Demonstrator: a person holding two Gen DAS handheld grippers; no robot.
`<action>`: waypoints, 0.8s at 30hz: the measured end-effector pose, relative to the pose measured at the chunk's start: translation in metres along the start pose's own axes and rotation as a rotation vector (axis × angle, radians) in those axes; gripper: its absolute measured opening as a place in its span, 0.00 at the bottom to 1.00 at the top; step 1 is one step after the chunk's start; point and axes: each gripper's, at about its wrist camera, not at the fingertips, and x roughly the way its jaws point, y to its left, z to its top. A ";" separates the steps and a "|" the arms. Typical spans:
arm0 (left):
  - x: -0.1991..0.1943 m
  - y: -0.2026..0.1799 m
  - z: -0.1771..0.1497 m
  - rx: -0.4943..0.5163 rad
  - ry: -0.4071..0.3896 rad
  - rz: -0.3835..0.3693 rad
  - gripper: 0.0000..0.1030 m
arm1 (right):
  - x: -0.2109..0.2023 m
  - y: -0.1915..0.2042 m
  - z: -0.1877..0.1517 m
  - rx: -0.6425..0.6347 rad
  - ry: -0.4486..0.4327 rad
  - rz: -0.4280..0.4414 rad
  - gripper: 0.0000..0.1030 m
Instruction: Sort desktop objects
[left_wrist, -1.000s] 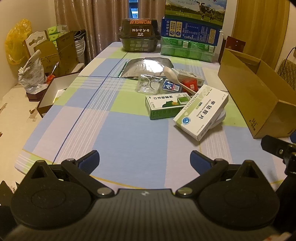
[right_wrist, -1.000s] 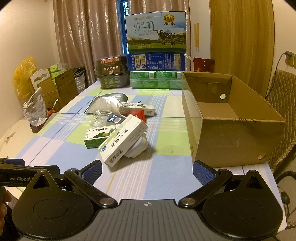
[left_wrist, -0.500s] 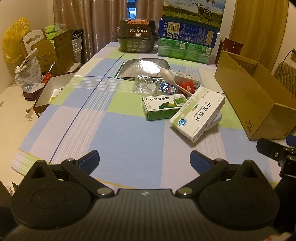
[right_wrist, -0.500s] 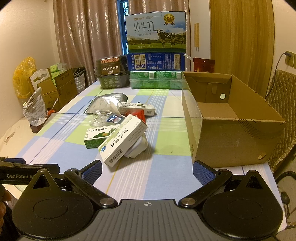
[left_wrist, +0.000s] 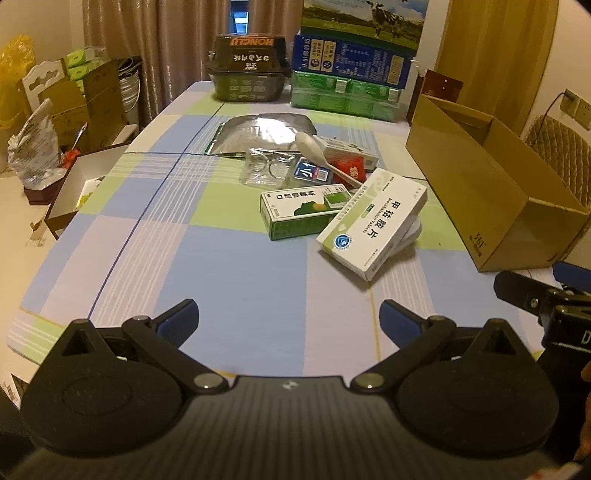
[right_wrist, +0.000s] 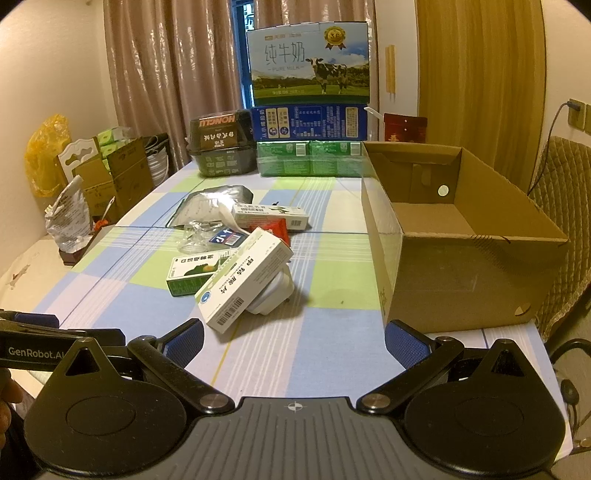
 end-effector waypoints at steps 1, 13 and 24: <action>0.000 0.000 0.001 0.002 -0.002 0.000 0.99 | 0.000 0.000 0.000 0.000 0.000 0.000 0.98; -0.005 -0.003 0.016 0.022 -0.067 -0.040 0.99 | 0.000 -0.001 0.002 0.001 -0.001 -0.001 0.98; 0.008 -0.005 0.024 0.146 -0.095 -0.082 0.99 | 0.003 -0.001 0.009 0.015 -0.023 0.014 0.98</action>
